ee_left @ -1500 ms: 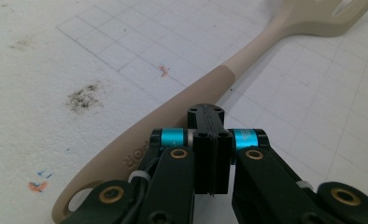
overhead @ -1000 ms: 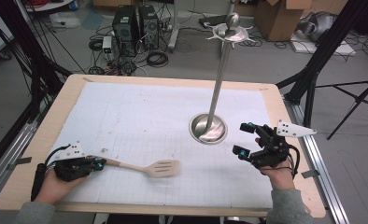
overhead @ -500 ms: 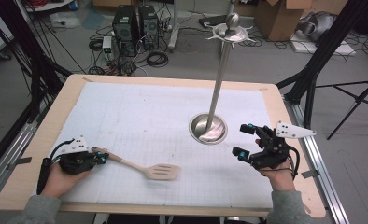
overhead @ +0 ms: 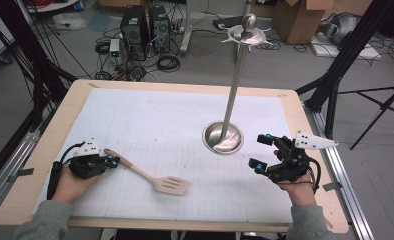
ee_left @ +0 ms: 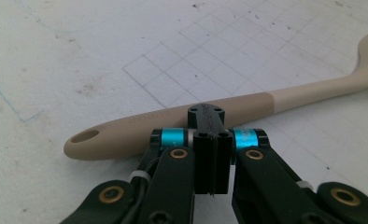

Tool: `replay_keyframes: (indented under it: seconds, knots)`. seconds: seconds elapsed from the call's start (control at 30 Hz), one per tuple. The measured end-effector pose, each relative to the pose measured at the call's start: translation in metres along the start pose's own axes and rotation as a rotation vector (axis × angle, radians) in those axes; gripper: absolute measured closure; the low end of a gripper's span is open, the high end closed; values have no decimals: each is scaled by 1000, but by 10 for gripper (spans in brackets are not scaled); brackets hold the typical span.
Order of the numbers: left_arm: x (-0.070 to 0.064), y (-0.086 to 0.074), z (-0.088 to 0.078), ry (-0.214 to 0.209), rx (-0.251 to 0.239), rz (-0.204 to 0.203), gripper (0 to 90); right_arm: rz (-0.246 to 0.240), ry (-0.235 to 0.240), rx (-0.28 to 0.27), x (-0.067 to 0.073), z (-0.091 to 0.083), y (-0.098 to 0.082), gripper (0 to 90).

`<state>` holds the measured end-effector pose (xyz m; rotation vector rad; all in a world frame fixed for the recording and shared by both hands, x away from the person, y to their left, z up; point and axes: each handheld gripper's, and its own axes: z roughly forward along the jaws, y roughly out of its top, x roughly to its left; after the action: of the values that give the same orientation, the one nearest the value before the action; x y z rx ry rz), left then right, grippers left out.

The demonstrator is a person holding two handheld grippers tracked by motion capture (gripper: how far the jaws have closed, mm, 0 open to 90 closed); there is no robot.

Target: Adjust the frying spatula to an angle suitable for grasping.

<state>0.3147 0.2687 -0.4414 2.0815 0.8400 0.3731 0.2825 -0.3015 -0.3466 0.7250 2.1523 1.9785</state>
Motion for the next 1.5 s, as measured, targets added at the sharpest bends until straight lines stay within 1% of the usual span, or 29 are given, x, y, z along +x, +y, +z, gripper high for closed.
replay_keyframes:
  seconds: [0.17,0.37,0.5,0.53,0.7,0.77,0.8,0.87,1.0,1.07,1.1,1.17,1.27,1.37,1.4,1.5]
  knots:
    - [2,5,6,20,-2,-9,900,7,-4,4,0,0,-1,25]
    - [4,10,13,35,4,1,900,5,-6,8,0,1,-2,25]
    - [6,14,18,42,0,4,900,6,-7,9,-1,0,-3,25]
    - [6,15,20,50,-3,5,900,7,-8,9,-1,0,-3,26]
    - [7,16,23,51,-14,-7,900,10,-7,14,-1,0,-3,25]
    - [7,16,23,52,-11,-10,900,6,-7,12,-1,0,-3,25]
    - [6,16,22,48,-8,-7,900,6,-5,6,-1,0,-3,25]
    - [2,17,22,36,-26,0,900,4,-5,4,-1,-1,-3,25]
    - [-12,26,24,-1,-56,39,900,11,-10,0,-2,-3,-3,25]
    - [-19,31,28,-16,-58,45,900,6,-11,-1,-2,-4,-3,25]
    - [-23,34,31,-30,-51,45,900,11,-9,1,-1,-4,-3,25]
    - [-30,37,36,-57,-59,50,900,9,-7,2,-1,-4,-3,25]
    - [-40,42,45,-85,-44,69,900,11,-9,0,-1,-3,-3,25]
    - [-48,43,54,-108,-13,86,900,3,-8,1,-1,-3,-3,25]
    - [-48,43,54,-108,-13,86,900,6,-8,3,-1,-4,-3,25]
    - [-52,44,57,-126,-6,91,900,6,-10,-3,-1,-4,-3,25]
